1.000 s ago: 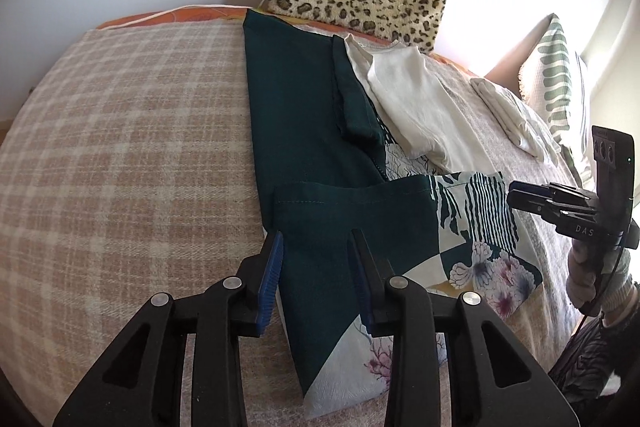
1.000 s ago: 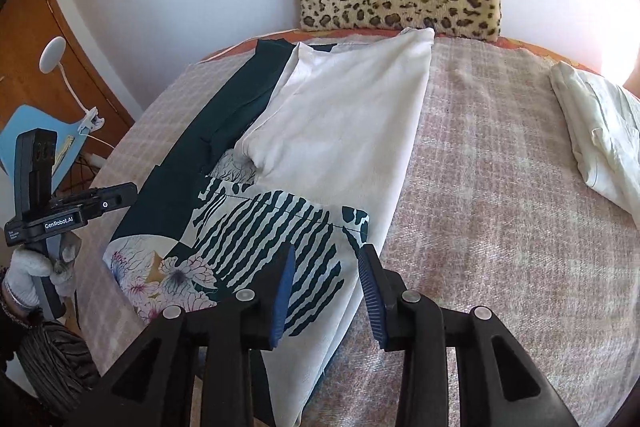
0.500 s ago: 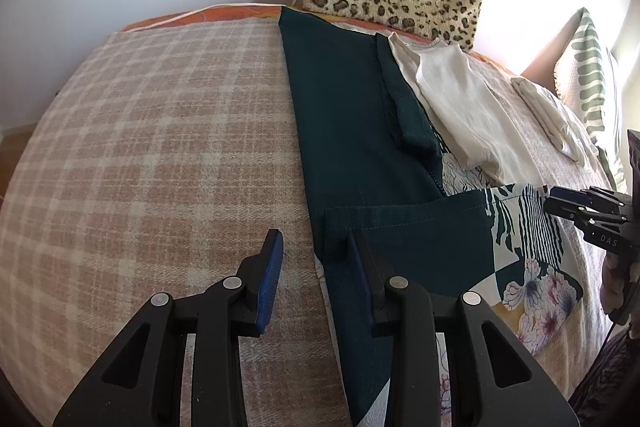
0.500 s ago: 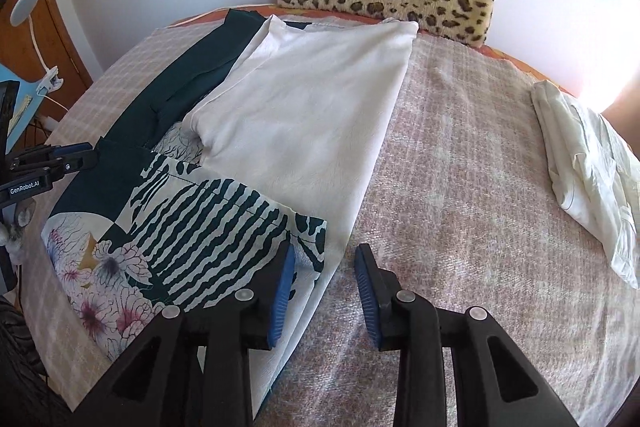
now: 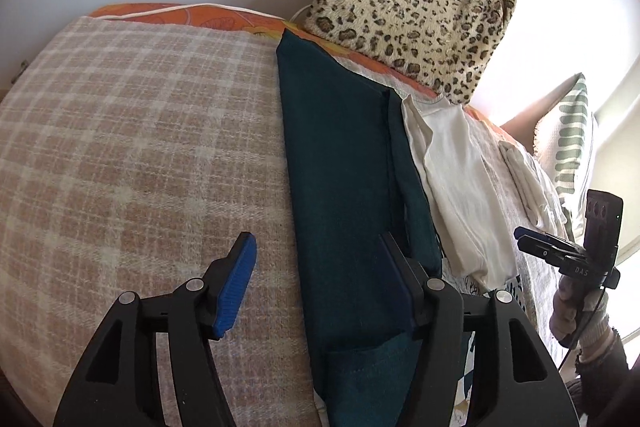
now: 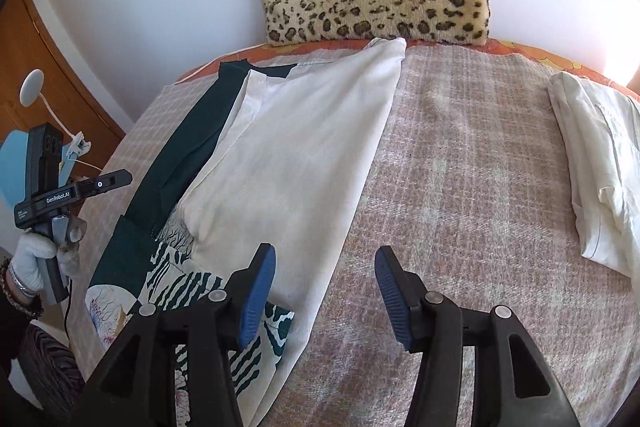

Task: Fold small clothes
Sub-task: 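Open both grippers and move them toward the collar end of the strip, then grasp the collar end with the left gripper while the right gripper grasps it too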

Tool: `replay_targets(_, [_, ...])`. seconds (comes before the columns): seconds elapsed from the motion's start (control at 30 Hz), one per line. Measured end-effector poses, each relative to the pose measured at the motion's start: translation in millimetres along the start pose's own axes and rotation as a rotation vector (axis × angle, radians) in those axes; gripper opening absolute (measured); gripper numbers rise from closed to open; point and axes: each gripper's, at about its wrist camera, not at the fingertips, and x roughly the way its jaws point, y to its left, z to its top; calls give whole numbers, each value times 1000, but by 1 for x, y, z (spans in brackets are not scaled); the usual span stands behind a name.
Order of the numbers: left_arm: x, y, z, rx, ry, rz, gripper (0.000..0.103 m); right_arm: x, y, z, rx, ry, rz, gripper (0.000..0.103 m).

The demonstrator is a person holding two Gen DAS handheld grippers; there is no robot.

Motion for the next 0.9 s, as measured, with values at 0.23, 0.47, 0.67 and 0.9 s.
replay_targets(0.23, [30, 17, 40, -9, 4, -32, 61, 45, -49, 40, 53, 10, 101, 51])
replay_targets(0.47, [58, 30, 83, -10, -17, -65, 61, 67, -61, 81, 49, 9, 119, 44])
replay_targets(0.67, [81, 28, 113, 30, -31, -67, 60, 87, -75, 114, 86, -18, 136, 39])
replay_targets(0.9, [102, 26, 143, 25, -33, -85, 58, 106, -89, 149, 131, -48, 136, 32])
